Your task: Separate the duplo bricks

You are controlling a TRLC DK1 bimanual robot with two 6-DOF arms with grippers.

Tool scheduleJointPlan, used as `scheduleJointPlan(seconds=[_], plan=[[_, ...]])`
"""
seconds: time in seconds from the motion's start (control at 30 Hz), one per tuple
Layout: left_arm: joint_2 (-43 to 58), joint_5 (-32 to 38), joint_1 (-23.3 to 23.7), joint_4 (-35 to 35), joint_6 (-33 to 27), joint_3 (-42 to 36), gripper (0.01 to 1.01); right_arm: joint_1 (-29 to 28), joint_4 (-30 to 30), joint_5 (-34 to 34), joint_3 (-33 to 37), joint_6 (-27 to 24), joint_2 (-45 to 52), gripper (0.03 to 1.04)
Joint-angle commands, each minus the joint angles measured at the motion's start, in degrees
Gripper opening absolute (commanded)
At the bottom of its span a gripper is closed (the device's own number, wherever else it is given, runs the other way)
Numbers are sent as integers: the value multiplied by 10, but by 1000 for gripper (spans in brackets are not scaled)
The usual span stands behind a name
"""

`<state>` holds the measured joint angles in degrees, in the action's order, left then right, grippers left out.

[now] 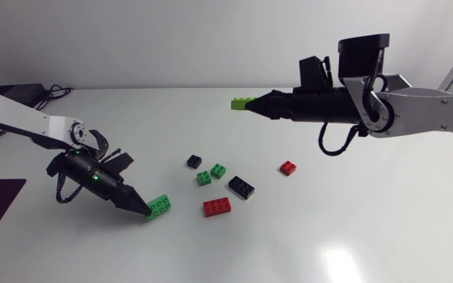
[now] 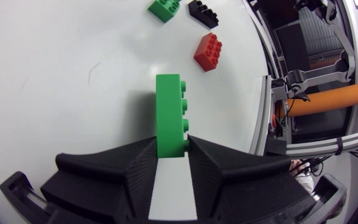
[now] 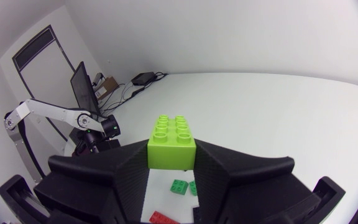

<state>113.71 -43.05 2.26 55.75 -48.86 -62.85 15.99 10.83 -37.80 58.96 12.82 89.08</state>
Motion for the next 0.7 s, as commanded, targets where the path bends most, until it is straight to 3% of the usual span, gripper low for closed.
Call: scheduleJointPlan(seconds=[0.0, 0.23, 0.67], plan=[[16, -22, -1, 30, -28, -5, 270, -5, -4, -10, 1, 5, 18, 113], [61, -32, 29, 64, -50, -39, 270, -6, -5, -12, 4, 5, 26, 113], [91, -25, 45, 54, -52, -54, 277, -8, -4, -17, 8, 8, 33, 113]])
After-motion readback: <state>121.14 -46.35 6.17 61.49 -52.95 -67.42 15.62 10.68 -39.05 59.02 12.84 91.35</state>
